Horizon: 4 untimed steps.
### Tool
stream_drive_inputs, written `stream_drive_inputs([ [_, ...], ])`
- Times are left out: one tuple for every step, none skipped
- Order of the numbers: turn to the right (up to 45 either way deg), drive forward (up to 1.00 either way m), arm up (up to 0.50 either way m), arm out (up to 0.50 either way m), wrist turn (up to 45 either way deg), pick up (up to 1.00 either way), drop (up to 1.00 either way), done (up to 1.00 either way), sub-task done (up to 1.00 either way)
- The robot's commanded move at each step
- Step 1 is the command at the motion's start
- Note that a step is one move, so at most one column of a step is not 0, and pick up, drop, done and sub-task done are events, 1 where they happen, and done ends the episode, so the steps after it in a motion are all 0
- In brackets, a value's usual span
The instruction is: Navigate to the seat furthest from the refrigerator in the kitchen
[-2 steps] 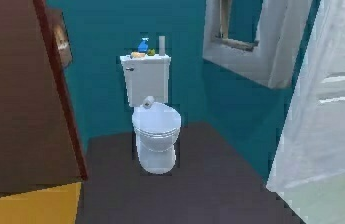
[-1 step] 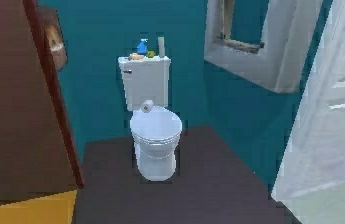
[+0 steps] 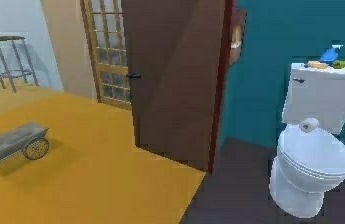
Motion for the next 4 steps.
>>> stream_drive_inputs([
  [0.0,0.60,0.00,0.00,0.0,0.00,0.00,0.00,0.00],
  [-45.0,0.00,0.00,0.00,0.0,0.00,0.00,0.00,0.00],
  [-30.0,0.00,0.00,0.00,0.0,0.00,0.00,0.00,0.00],
  [0.0,1.00,0.00,0.00,0.0,0.00,0.00,0.00,0.00],
])
